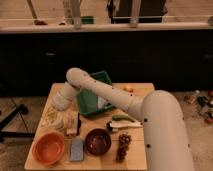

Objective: Place banana in paper cup

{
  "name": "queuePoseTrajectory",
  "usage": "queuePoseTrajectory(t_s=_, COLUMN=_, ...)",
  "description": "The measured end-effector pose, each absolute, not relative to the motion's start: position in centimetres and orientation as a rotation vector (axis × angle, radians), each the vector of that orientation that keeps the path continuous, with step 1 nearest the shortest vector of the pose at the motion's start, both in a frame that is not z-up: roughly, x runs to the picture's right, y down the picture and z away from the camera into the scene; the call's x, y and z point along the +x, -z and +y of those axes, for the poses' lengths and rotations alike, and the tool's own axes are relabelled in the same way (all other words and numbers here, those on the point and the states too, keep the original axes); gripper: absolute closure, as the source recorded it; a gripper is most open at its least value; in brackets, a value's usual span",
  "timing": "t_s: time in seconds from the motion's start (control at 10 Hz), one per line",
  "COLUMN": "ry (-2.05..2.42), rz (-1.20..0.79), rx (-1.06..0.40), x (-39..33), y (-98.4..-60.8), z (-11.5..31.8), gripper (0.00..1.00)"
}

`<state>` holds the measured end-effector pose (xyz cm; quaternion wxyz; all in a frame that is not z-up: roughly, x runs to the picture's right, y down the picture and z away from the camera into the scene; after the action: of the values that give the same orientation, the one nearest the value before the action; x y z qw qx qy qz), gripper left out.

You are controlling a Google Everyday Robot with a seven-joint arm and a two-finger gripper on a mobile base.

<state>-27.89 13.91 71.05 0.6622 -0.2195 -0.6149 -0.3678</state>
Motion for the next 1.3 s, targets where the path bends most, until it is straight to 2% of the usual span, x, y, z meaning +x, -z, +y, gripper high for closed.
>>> queuePoseTrajectory(t_s=1.3, ry=0.65, rz=-1.437, rx=-0.602, x=-29.0, y=-71.4, z=13.4, gripper=0.97)
